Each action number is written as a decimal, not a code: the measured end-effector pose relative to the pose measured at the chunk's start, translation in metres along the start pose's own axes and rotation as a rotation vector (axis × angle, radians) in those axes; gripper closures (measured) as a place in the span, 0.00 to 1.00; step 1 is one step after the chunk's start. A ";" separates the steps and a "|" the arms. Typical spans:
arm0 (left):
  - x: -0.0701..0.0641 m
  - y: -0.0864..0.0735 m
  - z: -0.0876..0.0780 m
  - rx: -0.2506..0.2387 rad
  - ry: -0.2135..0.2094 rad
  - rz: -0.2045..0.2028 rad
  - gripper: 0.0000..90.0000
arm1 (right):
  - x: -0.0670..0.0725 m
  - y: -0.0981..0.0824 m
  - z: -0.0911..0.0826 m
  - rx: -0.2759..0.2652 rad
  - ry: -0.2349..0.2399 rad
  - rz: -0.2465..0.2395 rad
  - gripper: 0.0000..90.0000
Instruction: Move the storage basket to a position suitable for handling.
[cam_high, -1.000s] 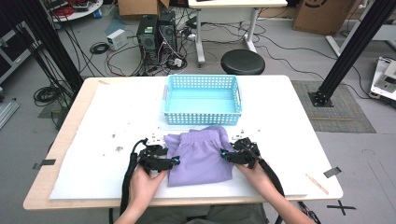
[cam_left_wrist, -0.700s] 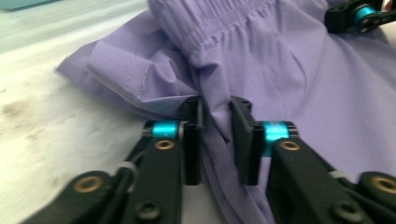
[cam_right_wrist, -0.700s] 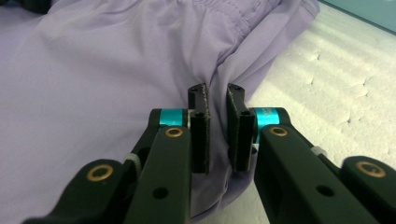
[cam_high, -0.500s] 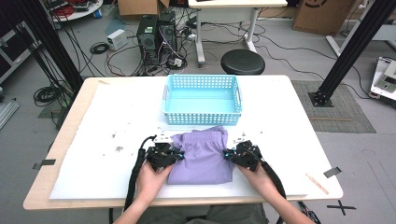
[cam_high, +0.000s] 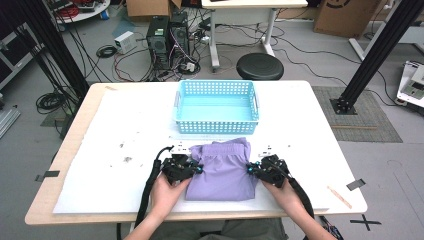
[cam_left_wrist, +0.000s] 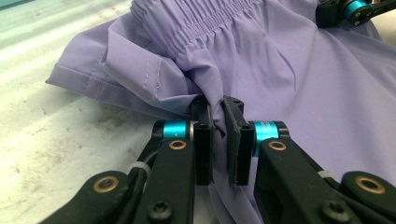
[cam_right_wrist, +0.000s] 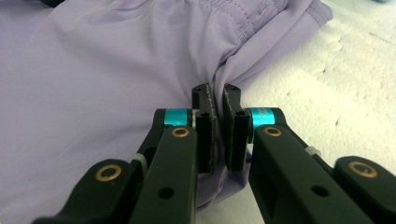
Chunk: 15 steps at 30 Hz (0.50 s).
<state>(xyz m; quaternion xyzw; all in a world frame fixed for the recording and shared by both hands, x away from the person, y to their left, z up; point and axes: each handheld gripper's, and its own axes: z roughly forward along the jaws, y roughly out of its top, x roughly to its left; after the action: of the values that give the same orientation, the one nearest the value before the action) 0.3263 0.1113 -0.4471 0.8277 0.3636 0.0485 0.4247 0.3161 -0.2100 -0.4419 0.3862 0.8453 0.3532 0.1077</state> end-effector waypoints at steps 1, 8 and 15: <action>-0.001 0.000 0.000 0.003 -0.006 0.002 0.92 | 0.000 -0.001 -0.001 0.004 0.000 0.002 0.95; -0.009 0.000 0.003 0.010 -0.036 0.012 0.92 | -0.003 -0.008 -0.009 0.002 0.001 0.013 0.95; -0.012 0.002 0.002 0.006 -0.025 0.014 0.77 | -0.005 -0.011 -0.012 -0.013 0.008 -0.004 0.81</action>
<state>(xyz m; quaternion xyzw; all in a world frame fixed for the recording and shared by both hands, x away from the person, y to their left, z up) 0.3194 0.1017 -0.4446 0.8321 0.3525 0.0401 0.4263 0.3079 -0.2252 -0.4408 0.3824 0.8441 0.3600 0.1075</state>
